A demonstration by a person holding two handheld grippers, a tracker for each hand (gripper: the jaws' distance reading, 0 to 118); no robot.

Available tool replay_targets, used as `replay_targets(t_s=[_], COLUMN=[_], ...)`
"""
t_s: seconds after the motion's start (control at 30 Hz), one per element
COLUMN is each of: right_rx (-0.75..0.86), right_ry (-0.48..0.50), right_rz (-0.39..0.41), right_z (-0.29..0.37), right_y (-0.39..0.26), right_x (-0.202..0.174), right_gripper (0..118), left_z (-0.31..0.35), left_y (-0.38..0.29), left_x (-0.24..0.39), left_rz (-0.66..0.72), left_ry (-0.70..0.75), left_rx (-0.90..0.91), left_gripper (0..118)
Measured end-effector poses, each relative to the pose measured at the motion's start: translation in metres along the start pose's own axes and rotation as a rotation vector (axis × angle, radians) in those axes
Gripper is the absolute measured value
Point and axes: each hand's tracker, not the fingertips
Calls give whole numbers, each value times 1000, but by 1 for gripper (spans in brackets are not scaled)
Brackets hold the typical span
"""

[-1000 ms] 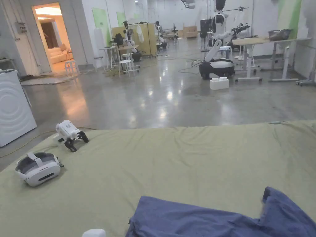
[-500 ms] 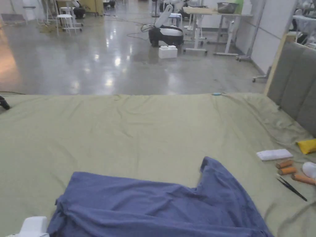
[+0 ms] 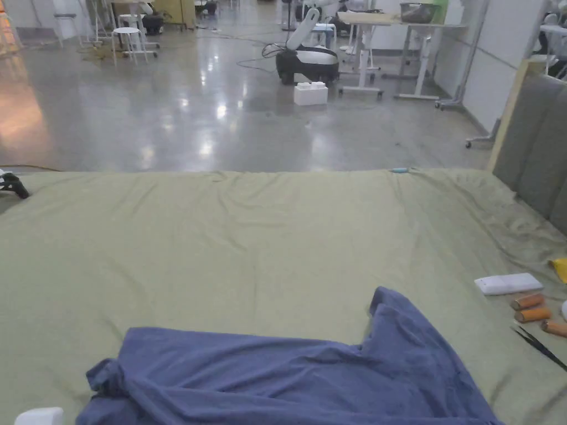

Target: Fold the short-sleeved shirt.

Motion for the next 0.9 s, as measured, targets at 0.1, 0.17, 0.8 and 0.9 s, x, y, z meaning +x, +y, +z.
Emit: replay_targets(t_s=[0.1,0.17,0.8,0.9], right_rx=[-4,-5,113,351], right_ry=[-2,6,112,259], right_rz=[-6,4,89,99], right_z=[19,36,118,165], right_y=[-2,-9,-33,-7], right_x=[2,5,21,13], right_gripper=[4,4,74,74], left_z=[39,61,176,244], left_y=[-22,-36,-72,-42], left_x=[-6,-9,-7,15], left_rz=[-2,-11,140,120], left_ry=[-12,-5,-46,-86], left_rx=[11,-1,279,581], left_gripper=[2,2,87,87])
